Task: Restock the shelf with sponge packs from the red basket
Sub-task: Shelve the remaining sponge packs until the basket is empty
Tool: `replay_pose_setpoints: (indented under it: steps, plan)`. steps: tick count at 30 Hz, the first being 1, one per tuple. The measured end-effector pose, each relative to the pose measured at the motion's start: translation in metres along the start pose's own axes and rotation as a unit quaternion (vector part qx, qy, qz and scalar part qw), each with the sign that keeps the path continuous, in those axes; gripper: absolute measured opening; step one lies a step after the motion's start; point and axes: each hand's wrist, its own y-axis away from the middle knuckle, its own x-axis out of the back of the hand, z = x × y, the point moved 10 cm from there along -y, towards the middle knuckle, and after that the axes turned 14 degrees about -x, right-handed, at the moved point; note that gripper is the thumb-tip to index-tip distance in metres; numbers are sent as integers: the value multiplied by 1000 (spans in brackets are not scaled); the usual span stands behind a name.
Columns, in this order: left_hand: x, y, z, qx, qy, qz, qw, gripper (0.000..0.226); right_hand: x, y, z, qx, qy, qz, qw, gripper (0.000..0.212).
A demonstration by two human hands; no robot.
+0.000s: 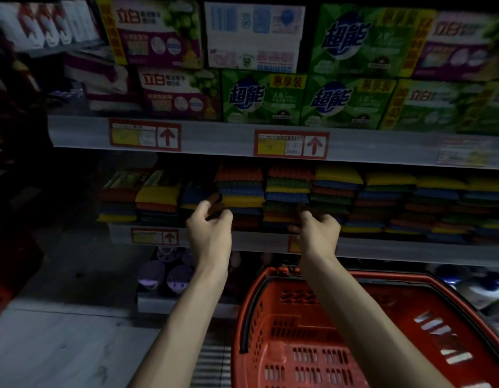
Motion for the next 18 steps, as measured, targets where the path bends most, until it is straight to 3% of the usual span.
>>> replay_pose_setpoints:
  steps: [2, 5, 7, 12, 14, 18]
  plan:
    - [0, 0, -1, 2, -2, 0, 1000, 10, 1, -3, 0, -2, -9, -1, 1000, 31]
    - [0, -1, -2, 2, -6, -1, 1000, 19, 5, -7, 1, -1, -11, 1, 1000, 16]
    - [1, 0, -2, -2, -8, 2, 1000, 13, 8, -5, 2, 3, -12, 0, 1000, 24]
    - [5, 7, -11, 26, -5, 29, 999, 18, -4, 8, 3, 80, 43, -30, 995, 12]
    - [4, 9, -15, 42, -3, 28, 999, 30, -20, 17, 2, 122, 81, -55, 988, 9]
    - [1, 9, -16, 42, -12, 13, 999, 46, -43, 31, -2, 163, 126, -87, 975, 20]
